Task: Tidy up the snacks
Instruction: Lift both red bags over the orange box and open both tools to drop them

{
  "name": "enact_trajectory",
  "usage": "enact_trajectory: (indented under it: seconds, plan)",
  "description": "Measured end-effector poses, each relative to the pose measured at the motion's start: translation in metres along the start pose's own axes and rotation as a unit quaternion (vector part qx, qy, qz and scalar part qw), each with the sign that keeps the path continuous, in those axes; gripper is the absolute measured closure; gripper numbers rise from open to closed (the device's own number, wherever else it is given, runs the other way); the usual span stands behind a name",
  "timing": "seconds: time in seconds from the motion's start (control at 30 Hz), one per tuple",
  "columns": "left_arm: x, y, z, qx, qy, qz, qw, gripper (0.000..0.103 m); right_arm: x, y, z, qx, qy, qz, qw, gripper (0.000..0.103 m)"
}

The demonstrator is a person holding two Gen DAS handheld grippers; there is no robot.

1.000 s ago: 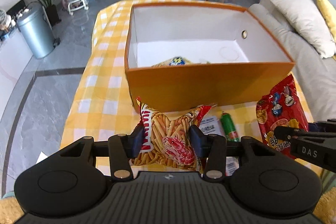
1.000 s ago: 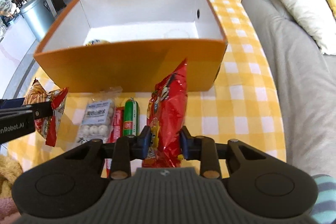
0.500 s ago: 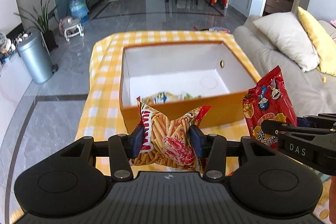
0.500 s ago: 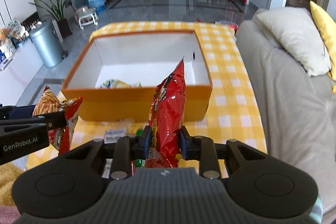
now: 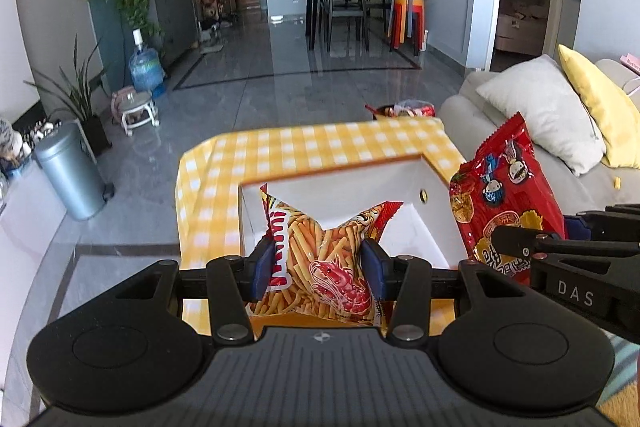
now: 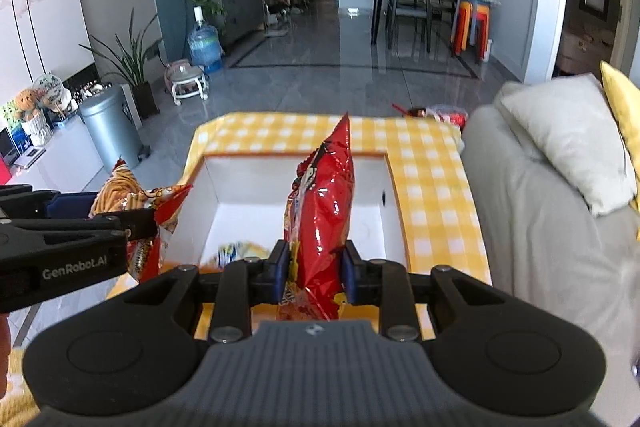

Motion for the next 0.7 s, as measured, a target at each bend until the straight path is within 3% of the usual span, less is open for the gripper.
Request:
enact_trajectory:
  seconds: [0.33,0.7]
  plan:
    - [0.058,0.01,0.021,0.021,0.041,-0.009,0.9989,0.05,0.053,0.004,0.048,-0.017,0.012,0.007,1.0,0.079]
    - [0.127,0.025,0.014,0.059,0.113,-0.005,0.9919,0.05,0.136,0.017,0.052,-0.044,0.071,0.011,0.996,0.079]
Point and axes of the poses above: each gripper's, at about its wrist camera, not at the fingertips, and x roughly the way its jaws point, y to its left, z to its top, the point moved 9 cm from there along x, roughly the way its jaws point, and after that the axes turned 2 degrees about -z, right-handed, at the moved point
